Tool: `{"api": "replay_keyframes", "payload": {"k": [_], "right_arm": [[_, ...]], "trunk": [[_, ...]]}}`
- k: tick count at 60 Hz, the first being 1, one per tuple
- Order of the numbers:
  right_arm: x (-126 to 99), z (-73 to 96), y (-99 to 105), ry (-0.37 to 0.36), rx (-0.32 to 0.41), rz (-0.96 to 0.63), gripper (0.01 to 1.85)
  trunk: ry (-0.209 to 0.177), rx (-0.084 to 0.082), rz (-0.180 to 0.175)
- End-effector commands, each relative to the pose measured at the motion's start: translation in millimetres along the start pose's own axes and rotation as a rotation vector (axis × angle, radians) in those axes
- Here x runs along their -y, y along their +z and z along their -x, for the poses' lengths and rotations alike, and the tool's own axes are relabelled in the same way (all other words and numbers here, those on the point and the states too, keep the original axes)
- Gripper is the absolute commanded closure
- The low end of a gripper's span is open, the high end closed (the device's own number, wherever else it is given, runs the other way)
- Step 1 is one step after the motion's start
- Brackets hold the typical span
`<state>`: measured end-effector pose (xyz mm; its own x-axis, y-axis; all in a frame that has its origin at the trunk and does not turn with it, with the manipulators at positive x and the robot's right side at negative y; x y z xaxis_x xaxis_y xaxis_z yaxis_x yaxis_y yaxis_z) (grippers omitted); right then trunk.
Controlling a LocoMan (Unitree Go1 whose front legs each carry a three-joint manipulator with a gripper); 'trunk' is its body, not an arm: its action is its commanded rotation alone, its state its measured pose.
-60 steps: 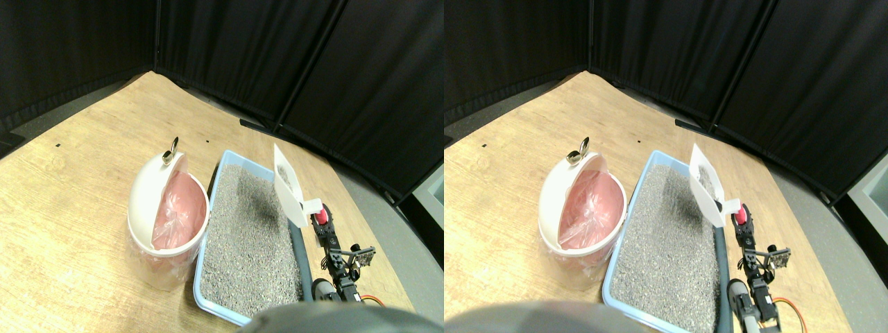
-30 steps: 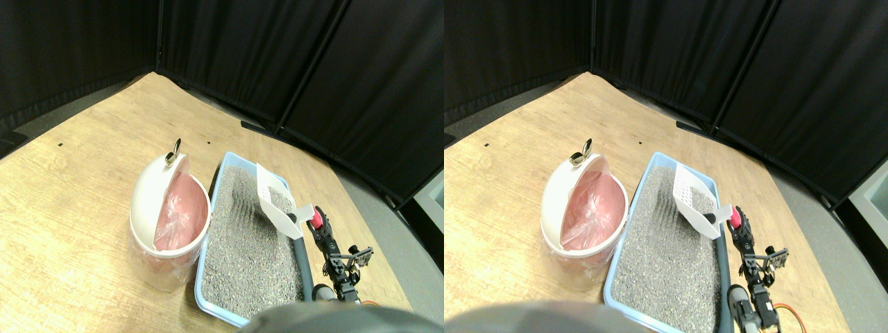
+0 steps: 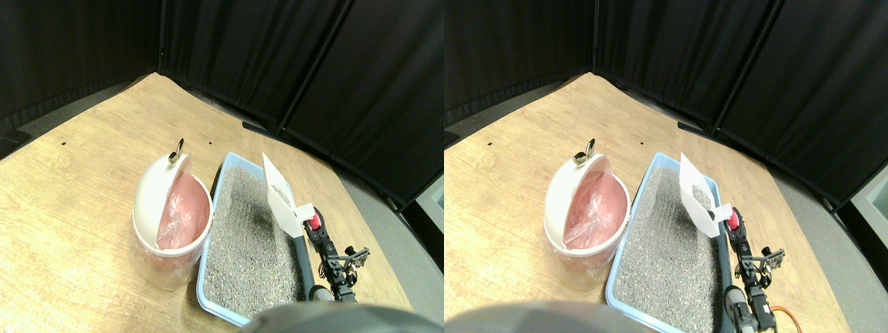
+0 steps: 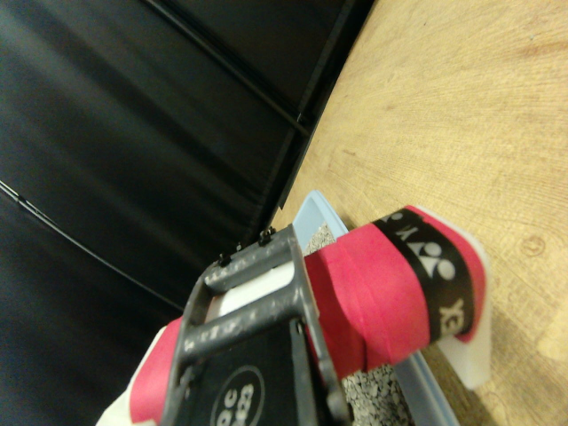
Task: Scoop (unimanual)
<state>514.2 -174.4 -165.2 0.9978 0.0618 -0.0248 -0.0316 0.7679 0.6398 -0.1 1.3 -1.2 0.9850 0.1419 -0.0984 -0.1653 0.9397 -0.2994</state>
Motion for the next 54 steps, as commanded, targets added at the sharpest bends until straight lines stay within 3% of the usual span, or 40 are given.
{"api": "replay_keyframes", "payload": {"k": [1,13,19,33,41,49,54], "right_arm": [[-14,1.4,11,0.103,0.03,0.113,1.8],[-29,1.5,17,0.149,0.004,0.202,1.8],[-37,-2.6,21,0.233,-0.038,0.36,1.8],[-60,-4.7,29,0.265,-0.093,0.518,1.8],[-75,-12.6,32,0.332,-0.135,0.618,1.8],[-85,-15.9,34,0.353,-0.15,0.655,1.8],[-92,-19.8,35,0.41,-0.142,0.707,1.8]], "trunk": [[0.026,0.0,0.005],[0.044,0.006,0.019],[0.056,0.008,0.028],[0.081,0.01,0.045],[0.089,0.011,0.053],[0.095,0.009,0.059],[0.104,0.008,0.065]]}}
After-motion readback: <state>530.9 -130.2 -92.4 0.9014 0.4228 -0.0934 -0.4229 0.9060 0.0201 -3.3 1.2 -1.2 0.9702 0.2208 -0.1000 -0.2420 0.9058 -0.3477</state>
